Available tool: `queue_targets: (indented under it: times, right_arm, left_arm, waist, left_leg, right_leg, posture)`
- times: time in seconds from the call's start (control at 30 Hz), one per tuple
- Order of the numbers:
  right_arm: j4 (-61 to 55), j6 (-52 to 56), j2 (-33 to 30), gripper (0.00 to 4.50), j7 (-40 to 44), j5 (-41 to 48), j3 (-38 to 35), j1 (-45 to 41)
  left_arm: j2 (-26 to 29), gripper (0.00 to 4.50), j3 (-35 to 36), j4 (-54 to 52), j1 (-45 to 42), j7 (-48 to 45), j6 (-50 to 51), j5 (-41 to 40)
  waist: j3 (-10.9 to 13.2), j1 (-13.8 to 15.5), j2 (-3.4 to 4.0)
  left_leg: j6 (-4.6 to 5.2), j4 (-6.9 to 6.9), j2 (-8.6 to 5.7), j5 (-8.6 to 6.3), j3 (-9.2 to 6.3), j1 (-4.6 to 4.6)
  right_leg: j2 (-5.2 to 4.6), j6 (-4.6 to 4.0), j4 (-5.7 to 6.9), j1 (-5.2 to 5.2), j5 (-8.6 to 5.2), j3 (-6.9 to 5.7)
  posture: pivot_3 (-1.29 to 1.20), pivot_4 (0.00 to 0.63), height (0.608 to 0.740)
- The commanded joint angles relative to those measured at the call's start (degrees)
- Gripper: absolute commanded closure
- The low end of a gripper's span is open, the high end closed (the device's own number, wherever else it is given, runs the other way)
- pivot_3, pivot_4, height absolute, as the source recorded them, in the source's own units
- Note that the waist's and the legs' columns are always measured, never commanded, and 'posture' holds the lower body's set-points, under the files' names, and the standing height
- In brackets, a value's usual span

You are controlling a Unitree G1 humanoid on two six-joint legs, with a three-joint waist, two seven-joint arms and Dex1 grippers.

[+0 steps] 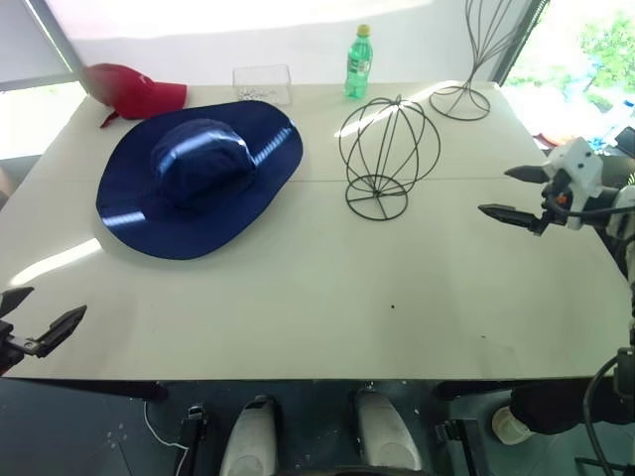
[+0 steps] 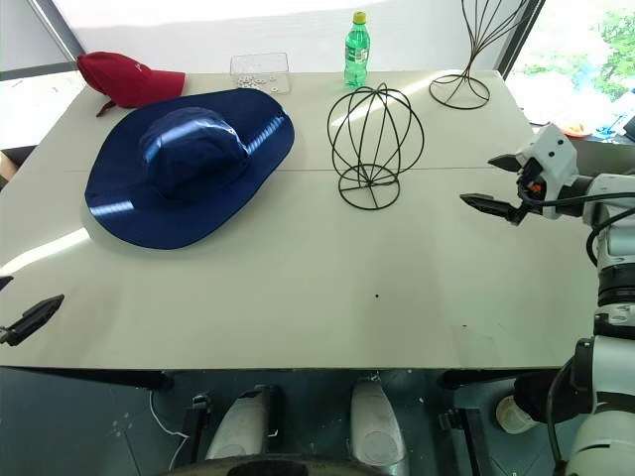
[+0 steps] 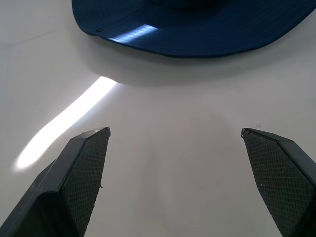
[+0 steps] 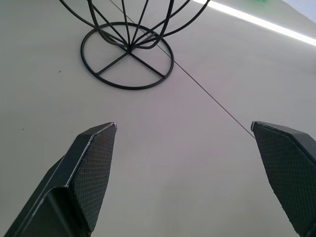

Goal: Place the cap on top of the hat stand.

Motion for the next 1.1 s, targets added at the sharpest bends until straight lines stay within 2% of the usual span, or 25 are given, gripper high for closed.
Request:
queue_targets:
  times: [0.03, 0.17, 0.43, 0.53, 0.63, 0.77, 0.87, 0.97, 1.1]
  right_arm:
    - [-2.08, -0.38, -1.56, 0.00, 0.36, 0.77, -1.67, -0.11]
    - [-1.47, -0.35, -1.11, 0.00, -0.44, 0.61, -1.73, -0.66]
    - [-1.55, 1.91, -0.90, 0.00, 0.87, 0.98, -0.95, -2.32]
    - [-4.55, 3.50, -2.09, 0.00, 3.20, 1.14, -0.41, -3.19]
    - [-12.19, 8.05, -4.28, 0.00, 8.61, 4.29, -1.07, -1.08]
    - [-27.57, 17.51, -7.46, 0.00, 13.64, 11.76, -3.39, 4.37]
    - [-38.37, 26.08, -8.54, 0.00, 12.77, 18.11, -5.92, 6.59]
    - [-46.96, 31.33, -8.98, 0.00, 10.82, 22.68, -8.61, 8.85]
    - [-55.81, 36.65, -9.50, 0.00, 7.97, 27.59, -11.74, 12.31]
  left_arm:
    - [1.45, 0.04, 1.65, -1.57, 0.63, -1.06, -0.90, 0.28]
    - [1.45, 0.04, 2.17, -1.05, -1.14, 1.21, 0.45, -0.08]
    - [2.07, 0.04, 3.64, -2.91, -1.23, -0.25, 0.88, -1.12]
    - [4.18, 0.04, 2.87, -6.01, -1.37, -2.65, -2.07, 0.54]
    - [6.88, 0.04, 1.73, -7.98, -2.74, -4.37, -4.35, 1.73]
    - [11.09, 0.04, -3.18, -8.85, -4.07, -7.57, -13.30, 8.17]
    - [13.64, 0.04, -9.82, -7.33, -6.59, -7.41, -21.06, 14.77]
    - [16.18, 0.04, -18.50, -4.39, -8.01, -4.73, -30.04, 26.26]
    - [12.88, 0.04, -29.18, -2.98, -14.81, 0.91, -32.14, 32.48]
  waist:
    - [0.00, 0.00, 0.00]
    - [0.00, 0.00, 0.00]
    - [0.00, -0.03, -0.01]
    - [0.01, -0.01, -0.01]
    - [0.02, 0.17, 0.00]
    - [0.01, 0.41, -0.01]
    - [0.03, 0.33, 0.03]
    - [0.04, 0.29, 0.03]
    - [0.03, 0.80, 0.02]
  left_leg:
    - [0.00, 0.00, 0.00, 0.00, 0.00, 0.00]
    - [0.00, -0.01, 0.01, 0.00, 0.04, 0.00]
    - [0.00, -0.03, 0.02, 0.00, 0.08, -0.01]
    - [0.00, -0.02, 0.04, 0.00, 0.08, -0.01]
    - [0.00, 0.00, 0.04, 0.00, 0.09, -0.02]
    - [-0.01, -0.07, 0.06, -0.01, 0.11, -0.04]
    - [-0.01, -0.10, 0.07, -0.01, 0.15, -0.05]
    - [-0.01, -0.10, 0.12, -0.01, 0.20, -0.04]
    - [-0.01, -0.09, 0.15, -0.01, 0.25, -0.06]
  right_leg:
    - [0.00, 0.00, 0.00, 0.00, 0.00, 0.00]
    - [0.00, 0.00, 0.00, -0.02, 0.00, 0.03]
    - [0.01, 0.00, 0.01, -0.06, 0.00, 0.05]
    - [0.03, -0.01, 0.02, -0.08, 0.00, 0.05]
    - [0.01, -0.03, 0.02, -0.07, 0.02, 0.05]
    - [0.01, -0.02, -0.01, -0.12, 0.01, 0.05]
    - [0.01, -0.02, -0.01, -0.15, 0.01, 0.07]
    - [0.04, -0.03, 0.01, -0.21, 0.02, 0.10]
    - [0.03, -0.04, -0.01, -0.23, 0.02, 0.10]
  posture:
    - [0.00, 0.150, 0.739]
    - [0.00, 0.150, 0.739]
    - [0.00, 0.150, 0.739]
    - [0.00, 0.150, 0.739]
    - [0.00, 0.150, 0.739]
    - [0.00, 0.150, 0.739]
    - [0.00, 0.150, 0.739]
    - [0.00, 0.150, 0.739]
    - [0.00, 0.150, 0.739]
